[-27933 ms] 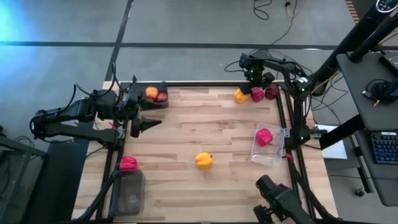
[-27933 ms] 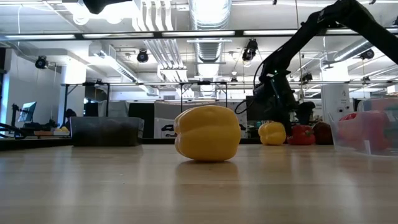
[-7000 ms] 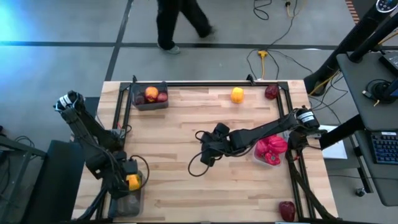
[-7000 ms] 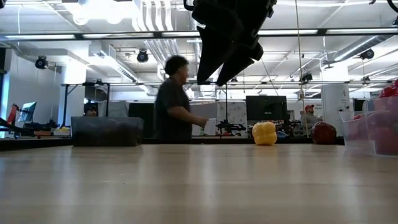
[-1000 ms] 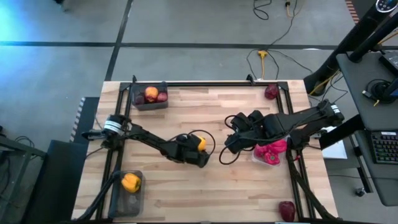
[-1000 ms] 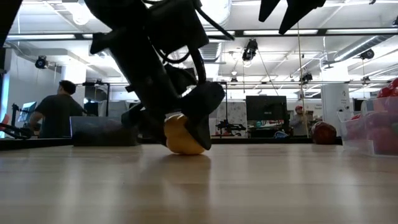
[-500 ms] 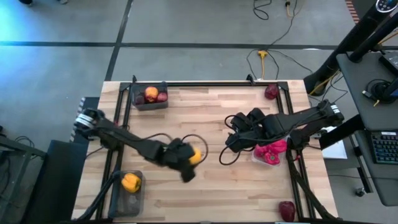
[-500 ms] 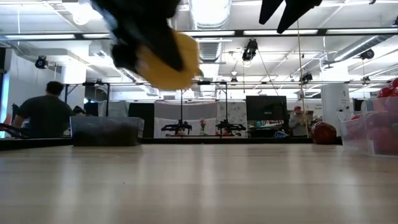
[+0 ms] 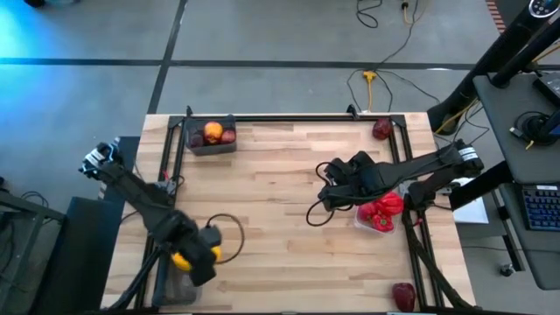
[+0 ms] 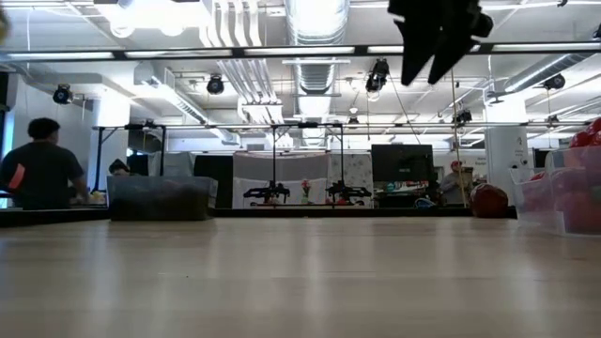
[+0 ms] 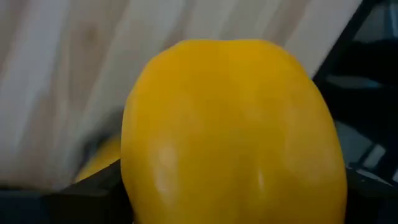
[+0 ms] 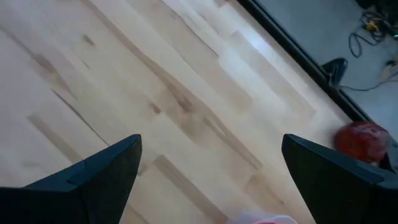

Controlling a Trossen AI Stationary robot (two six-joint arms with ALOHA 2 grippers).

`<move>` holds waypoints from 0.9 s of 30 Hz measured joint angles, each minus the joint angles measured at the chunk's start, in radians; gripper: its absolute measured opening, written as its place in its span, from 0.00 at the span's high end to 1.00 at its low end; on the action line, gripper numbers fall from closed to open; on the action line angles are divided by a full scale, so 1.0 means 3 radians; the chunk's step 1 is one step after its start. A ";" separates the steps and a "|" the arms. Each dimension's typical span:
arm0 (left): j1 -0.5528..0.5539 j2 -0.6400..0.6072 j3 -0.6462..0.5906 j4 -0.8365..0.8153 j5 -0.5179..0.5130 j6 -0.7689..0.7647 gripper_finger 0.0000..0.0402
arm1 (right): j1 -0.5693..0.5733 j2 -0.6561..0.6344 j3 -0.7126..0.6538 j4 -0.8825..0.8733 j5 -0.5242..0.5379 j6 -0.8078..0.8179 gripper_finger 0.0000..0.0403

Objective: Sort produce into baskets
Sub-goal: Put the yellow bell pepper into the bottom black bin

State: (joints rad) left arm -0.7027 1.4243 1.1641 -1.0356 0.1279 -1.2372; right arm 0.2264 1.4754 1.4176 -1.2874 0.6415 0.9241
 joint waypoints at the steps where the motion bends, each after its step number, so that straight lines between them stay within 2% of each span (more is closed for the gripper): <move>1: -0.0084 -0.0006 0.0000 -0.0011 0.0032 -0.0108 0.29 | 0.0000 0.0000 -0.0065 0.0027 -0.0010 0.0001 0.06; 7: -0.0566 -0.0021 0.0071 -0.0003 0.0269 -0.0851 0.29 | 0.0000 -0.0003 -0.0402 0.0216 -0.0211 0.0064 0.06; 11: -0.0801 0.0006 -0.0039 -0.0002 0.0377 -0.1194 0.25 | 0.0000 -0.0003 -0.0513 0.0323 -0.0345 0.0094 0.06; 20: -0.0932 0.0180 -0.0181 -0.0009 0.0445 -0.1305 0.18 | -0.0036 -0.0090 -0.0399 0.0182 -0.0264 0.0282 0.06; 23: -0.0932 0.0212 -0.0289 -0.0019 0.0715 -0.1263 0.15 | -0.0102 -0.0126 -0.0304 0.0118 -0.0193 0.0284 0.06; 25: -0.0937 0.0213 -0.0353 -0.0028 0.0815 -0.1277 0.13 | -0.0165 -0.0145 -0.0241 0.0087 -0.0105 0.0273 0.06; 27: -0.0934 0.0213 -0.0361 -0.0020 0.0755 -0.1309 0.12 | -0.0221 -0.0161 -0.0187 0.0098 0.0073 0.0288 0.06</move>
State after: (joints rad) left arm -0.9829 1.4883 1.0557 -1.0417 0.3543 -1.6300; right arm 0.1601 1.4269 1.3614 -1.2581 0.6633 1.0105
